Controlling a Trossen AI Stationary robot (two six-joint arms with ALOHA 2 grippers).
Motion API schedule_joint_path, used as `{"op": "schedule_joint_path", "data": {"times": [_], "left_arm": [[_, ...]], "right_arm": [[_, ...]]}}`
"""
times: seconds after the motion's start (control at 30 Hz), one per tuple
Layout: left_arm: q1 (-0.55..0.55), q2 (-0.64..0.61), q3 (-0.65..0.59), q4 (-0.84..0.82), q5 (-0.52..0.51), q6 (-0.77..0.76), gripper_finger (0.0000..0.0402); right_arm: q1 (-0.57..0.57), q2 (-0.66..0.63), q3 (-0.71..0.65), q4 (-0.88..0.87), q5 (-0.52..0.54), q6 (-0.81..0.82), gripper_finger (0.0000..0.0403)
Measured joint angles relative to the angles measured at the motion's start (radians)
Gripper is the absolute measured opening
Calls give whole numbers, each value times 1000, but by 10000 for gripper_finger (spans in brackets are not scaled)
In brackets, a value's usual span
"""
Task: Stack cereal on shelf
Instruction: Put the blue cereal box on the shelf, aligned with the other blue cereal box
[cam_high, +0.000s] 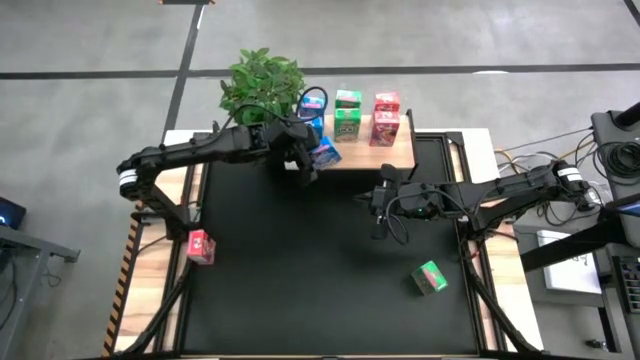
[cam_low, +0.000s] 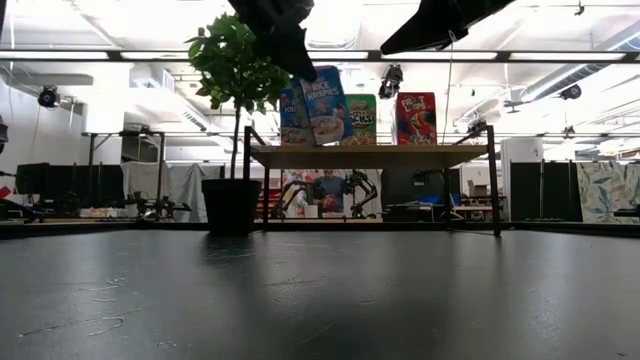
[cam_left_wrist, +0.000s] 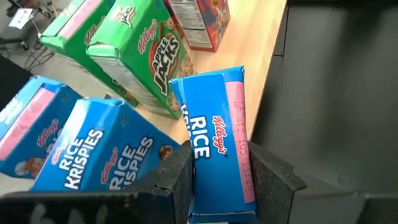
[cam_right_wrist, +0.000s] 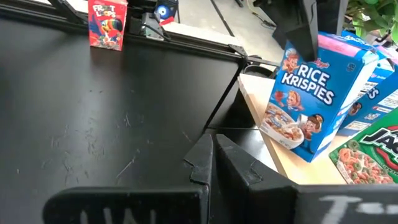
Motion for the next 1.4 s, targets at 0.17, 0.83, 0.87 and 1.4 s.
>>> {"op": "schedule_joint_path", "data": {"times": [0.17, 0.83, 0.87, 1.4], "left_arm": [[5, 2, 0, 18, 0, 13, 128], [11, 1, 36, -2, -3, 31, 212], [6, 0, 52, -17, -3, 35, 213], [-218, -149, -106, -11, -105, 27, 213]], "right_arm": [[0, 0, 0, 0, 0, -1, 9], [-6, 0, 0, 6, 46, 18, 9], [-12, 0, 0, 5, 63, 22, 9], [-348, 17, 94, 9, -51, -37, 9]]}}
